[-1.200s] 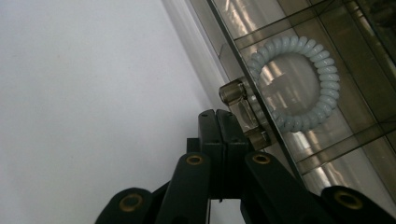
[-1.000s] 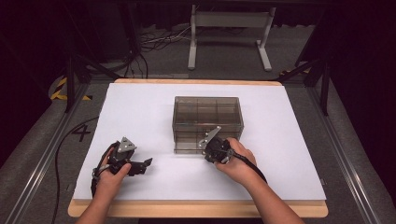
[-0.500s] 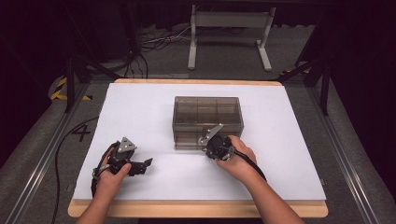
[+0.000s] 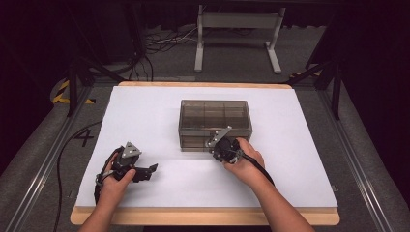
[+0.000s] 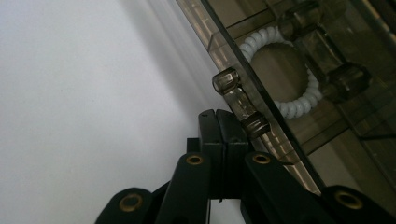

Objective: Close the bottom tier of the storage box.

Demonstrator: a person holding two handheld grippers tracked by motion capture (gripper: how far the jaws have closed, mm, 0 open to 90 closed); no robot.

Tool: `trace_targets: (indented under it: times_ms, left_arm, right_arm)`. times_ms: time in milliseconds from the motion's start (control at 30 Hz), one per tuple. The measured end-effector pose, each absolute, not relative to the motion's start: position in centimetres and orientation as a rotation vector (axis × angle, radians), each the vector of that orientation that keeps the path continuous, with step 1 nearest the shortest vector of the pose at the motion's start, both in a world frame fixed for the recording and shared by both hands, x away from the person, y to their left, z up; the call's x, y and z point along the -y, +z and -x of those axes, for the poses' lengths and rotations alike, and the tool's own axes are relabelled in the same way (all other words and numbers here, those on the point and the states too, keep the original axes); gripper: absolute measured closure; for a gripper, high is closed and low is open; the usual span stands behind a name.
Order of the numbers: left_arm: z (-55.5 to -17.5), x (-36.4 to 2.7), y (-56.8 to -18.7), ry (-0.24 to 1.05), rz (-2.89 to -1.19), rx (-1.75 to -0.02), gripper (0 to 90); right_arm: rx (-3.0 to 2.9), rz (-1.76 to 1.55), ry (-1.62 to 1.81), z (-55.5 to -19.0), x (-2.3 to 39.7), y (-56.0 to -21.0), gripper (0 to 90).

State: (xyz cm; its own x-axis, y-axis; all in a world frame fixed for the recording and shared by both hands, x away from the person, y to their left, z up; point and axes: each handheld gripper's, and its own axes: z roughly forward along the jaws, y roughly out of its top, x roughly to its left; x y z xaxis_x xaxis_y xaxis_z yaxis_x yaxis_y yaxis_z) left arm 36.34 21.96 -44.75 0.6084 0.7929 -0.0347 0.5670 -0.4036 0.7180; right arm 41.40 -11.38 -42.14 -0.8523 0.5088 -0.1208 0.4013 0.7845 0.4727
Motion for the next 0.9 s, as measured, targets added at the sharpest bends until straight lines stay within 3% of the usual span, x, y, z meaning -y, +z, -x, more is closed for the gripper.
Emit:
trace_targets:
  times_ms: [900]
  left_arm:
    - [-36.41,-22.0,-44.82,0.406,-2.118,-1.065,16.1]
  right_arm:
    - [-2.65,-0.712,0.669,-42.41,11.76,-42.49,90.0]
